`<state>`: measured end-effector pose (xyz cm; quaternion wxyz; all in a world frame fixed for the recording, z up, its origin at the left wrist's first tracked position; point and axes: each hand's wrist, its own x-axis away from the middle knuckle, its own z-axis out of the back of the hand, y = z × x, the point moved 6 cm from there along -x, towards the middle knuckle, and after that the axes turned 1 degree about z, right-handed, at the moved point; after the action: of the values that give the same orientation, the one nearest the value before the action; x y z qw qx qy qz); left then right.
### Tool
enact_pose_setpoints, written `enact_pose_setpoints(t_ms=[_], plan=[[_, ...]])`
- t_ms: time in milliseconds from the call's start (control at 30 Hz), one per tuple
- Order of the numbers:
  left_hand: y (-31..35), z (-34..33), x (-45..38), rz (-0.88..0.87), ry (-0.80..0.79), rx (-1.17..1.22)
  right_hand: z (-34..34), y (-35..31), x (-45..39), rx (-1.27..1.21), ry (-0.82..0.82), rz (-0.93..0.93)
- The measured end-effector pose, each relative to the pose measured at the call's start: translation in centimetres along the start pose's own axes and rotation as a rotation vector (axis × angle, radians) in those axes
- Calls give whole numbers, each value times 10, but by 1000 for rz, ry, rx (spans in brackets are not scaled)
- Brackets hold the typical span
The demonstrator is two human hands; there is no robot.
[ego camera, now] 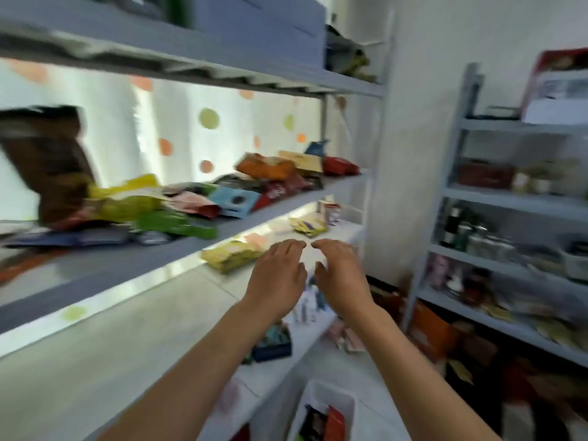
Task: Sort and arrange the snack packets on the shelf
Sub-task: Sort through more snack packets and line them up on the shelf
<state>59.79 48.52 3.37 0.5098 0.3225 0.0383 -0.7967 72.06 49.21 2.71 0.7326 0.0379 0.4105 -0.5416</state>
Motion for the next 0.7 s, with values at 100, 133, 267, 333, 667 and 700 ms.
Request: enact_pose_setpoints(t_ms=[100, 133, 267, 333, 667, 700], plan=[[-67, 71, 27, 108, 102, -75, -39, -98, -20, -109, 4, 177], [-89, 93, 39, 155, 131, -103, -53, -128, -24, -143, -12, 230], [-165, 172, 93, 341, 210, -186, -107, -236, -24, -281, -57, 395], [-196, 204, 123, 405, 228, -230, -129, -282, -20, -331, -71, 462], [-282, 298, 210, 624, 292, -339, -200, -418, -21, -397, -242, 513], [-290, 303, 213, 654, 276, -357, -207, -424, -25, -390, -267, 526]])
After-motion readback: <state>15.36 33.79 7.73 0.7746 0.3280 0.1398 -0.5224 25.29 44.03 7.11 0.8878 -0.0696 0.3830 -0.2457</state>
